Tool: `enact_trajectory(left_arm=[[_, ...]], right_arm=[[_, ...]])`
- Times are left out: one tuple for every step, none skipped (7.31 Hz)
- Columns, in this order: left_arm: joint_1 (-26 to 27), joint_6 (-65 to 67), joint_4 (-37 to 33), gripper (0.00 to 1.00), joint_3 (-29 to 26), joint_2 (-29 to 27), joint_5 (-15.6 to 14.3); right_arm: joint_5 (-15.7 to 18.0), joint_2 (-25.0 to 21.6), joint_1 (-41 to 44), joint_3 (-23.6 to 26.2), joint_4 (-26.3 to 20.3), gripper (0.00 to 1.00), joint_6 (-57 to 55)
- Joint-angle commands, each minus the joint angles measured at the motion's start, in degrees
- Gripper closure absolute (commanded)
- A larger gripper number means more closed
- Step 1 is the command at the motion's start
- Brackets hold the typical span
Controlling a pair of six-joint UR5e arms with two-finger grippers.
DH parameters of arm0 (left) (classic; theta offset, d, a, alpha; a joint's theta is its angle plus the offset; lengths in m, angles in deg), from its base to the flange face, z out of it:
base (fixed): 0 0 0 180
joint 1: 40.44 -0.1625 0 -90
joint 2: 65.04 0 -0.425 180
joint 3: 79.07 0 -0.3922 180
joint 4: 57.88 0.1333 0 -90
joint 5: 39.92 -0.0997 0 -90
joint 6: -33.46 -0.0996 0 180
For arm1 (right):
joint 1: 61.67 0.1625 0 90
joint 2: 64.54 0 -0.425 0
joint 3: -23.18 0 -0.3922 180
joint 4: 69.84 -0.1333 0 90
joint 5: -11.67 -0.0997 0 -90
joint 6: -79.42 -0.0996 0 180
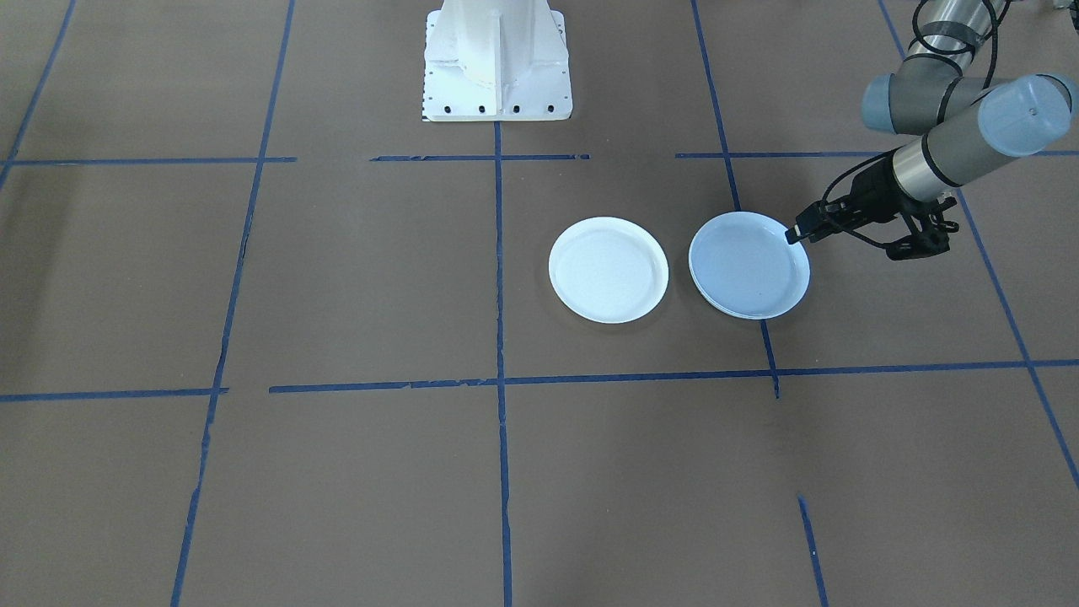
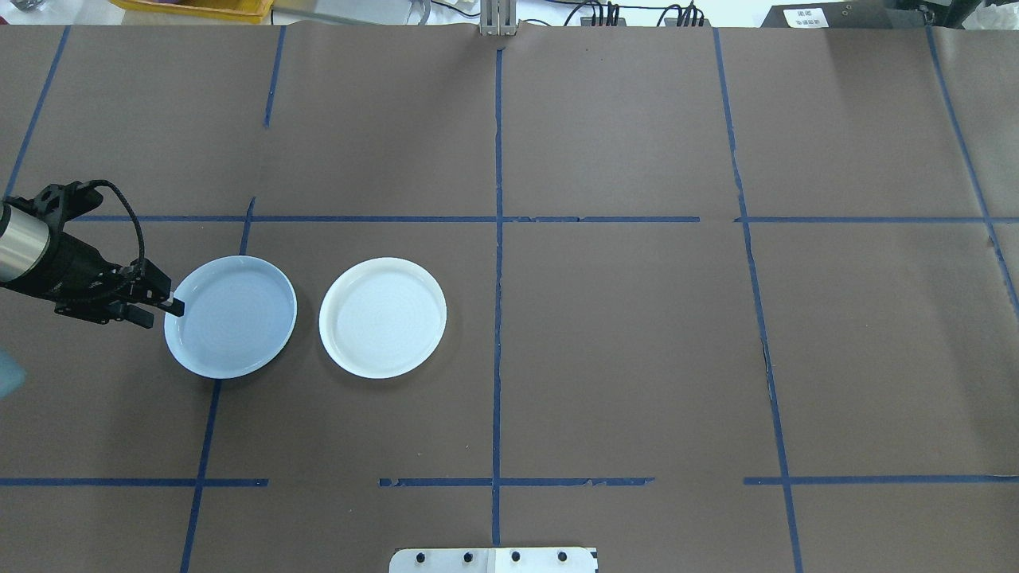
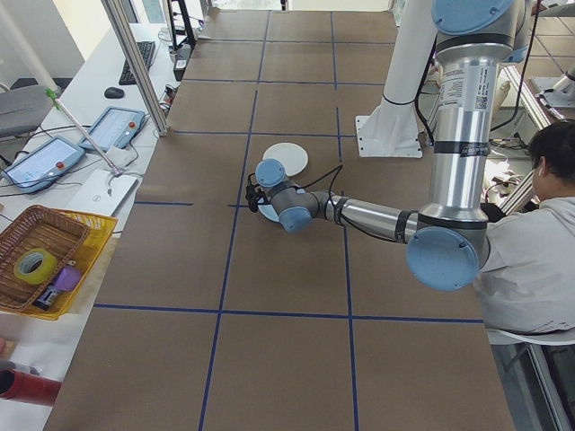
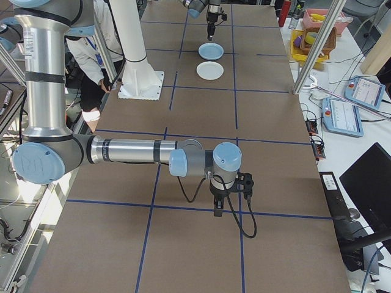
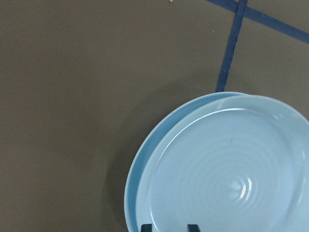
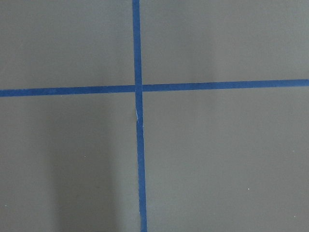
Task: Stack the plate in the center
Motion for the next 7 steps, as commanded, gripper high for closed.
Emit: enact_trajectory(left_arm=[[-0.04,3.12,0.46,0.01,1.40,-2.44,-0.54],[-0.22,5.50,0.47,0.01,1.58,-4.45,-3.16],[-3.53,9.61,0.55,0.01,1.58,-5.95,-5.97],[-6.61,12.61,0.64,0.01,1.32,-7.88,-9.74],[-9.77,16.82,0.73,0.01,0.71,-10.34,-11.43],[-12.06,19.47,0.82,0.01,0.27,-12.71,-14.06],[-14.35,20.10,0.82,0.01,-0.95,-13.61,-17.30]], right_arm=[[-0.08,0.00,0.00,0.00,0.00,0.00,-0.02],[0.01,0.00,0.08,0.00,0.00,0.00,0.06],[0.01,0.00,0.00,0.00,0.00,0.00,-0.02],[-0.08,0.00,0.00,0.00,0.00,0.00,-0.02],[-0.08,0.00,0.00,0.00,0.00,0.00,-0.02],[-0.08,0.00,0.00,0.00,0.00,0.00,-0.02],[-0.08,0.00,0.00,0.00,0.00,0.00,-0.02]])
